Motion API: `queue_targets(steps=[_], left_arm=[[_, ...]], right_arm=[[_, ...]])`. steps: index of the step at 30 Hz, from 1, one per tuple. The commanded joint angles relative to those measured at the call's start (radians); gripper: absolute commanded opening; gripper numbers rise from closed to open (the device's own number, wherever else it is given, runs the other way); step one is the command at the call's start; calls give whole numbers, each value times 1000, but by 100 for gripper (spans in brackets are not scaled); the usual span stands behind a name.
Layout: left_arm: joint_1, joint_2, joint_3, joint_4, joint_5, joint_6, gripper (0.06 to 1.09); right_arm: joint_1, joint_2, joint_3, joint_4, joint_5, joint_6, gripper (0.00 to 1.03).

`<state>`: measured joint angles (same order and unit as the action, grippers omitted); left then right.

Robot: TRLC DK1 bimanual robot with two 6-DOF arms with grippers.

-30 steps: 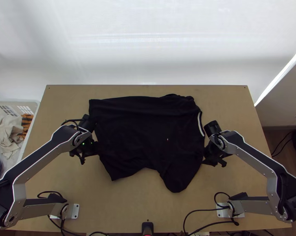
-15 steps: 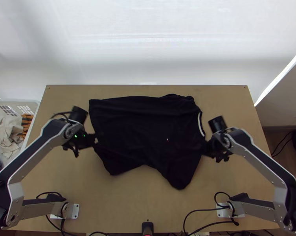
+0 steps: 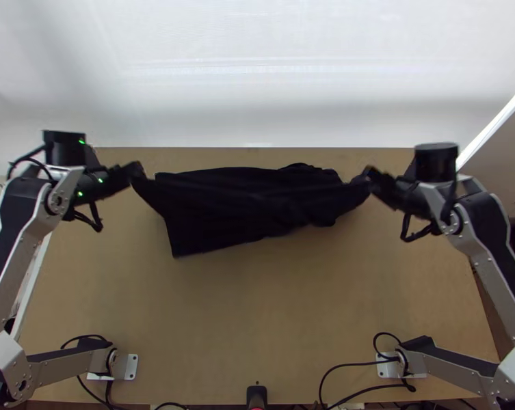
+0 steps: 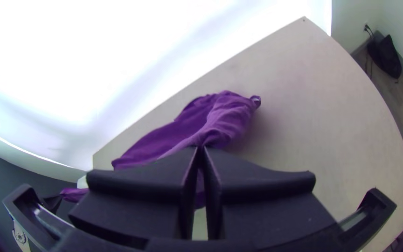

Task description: Fold the t-shirt

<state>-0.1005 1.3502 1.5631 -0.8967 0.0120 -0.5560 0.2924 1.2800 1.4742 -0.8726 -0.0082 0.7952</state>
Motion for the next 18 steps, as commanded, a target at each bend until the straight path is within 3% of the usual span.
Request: queue_targets(steps=[1, 18], left_arm=[[21, 27, 100, 31, -23, 11, 10], [216, 153, 436, 93, -32, 16, 10]], right_arm=[[-1, 50, 124, 7, 30, -13, 3], [-125, 282, 629, -22, 93, -11, 3]])
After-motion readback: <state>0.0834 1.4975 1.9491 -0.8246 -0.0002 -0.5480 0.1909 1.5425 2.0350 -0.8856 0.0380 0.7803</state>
